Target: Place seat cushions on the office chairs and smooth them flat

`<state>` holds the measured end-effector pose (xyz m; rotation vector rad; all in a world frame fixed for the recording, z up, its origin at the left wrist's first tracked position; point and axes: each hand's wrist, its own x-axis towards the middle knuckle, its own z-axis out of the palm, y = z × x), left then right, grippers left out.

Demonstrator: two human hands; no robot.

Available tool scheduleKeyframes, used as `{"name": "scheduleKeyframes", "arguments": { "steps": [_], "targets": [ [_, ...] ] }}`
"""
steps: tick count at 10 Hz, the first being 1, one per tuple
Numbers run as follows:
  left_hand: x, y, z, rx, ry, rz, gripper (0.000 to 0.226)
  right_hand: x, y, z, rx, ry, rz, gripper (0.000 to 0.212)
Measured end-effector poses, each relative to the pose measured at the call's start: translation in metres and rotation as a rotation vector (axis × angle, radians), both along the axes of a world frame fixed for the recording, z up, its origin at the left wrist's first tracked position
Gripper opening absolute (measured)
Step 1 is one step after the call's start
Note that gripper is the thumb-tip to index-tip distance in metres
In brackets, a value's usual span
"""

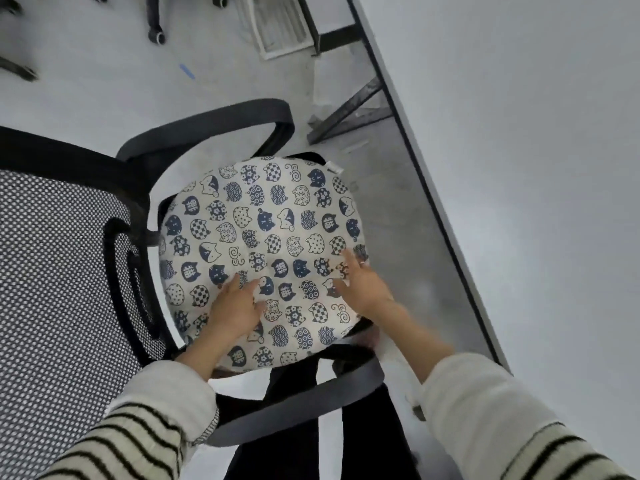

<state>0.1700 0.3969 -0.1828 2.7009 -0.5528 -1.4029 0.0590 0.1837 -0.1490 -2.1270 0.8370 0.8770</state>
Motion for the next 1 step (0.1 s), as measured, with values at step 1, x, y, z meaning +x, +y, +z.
{"name": "scheduleKeyframes", "arguments": {
  "steps": [1],
  "targets": [
    [-0.0040, -0.0312, 0.0342, -0.222, 0.004, 0.108, 0.050, -0.0045, -0.0136, 0.0352, 0.035, -0.180, -0.057, 0.051]
  ]
}}
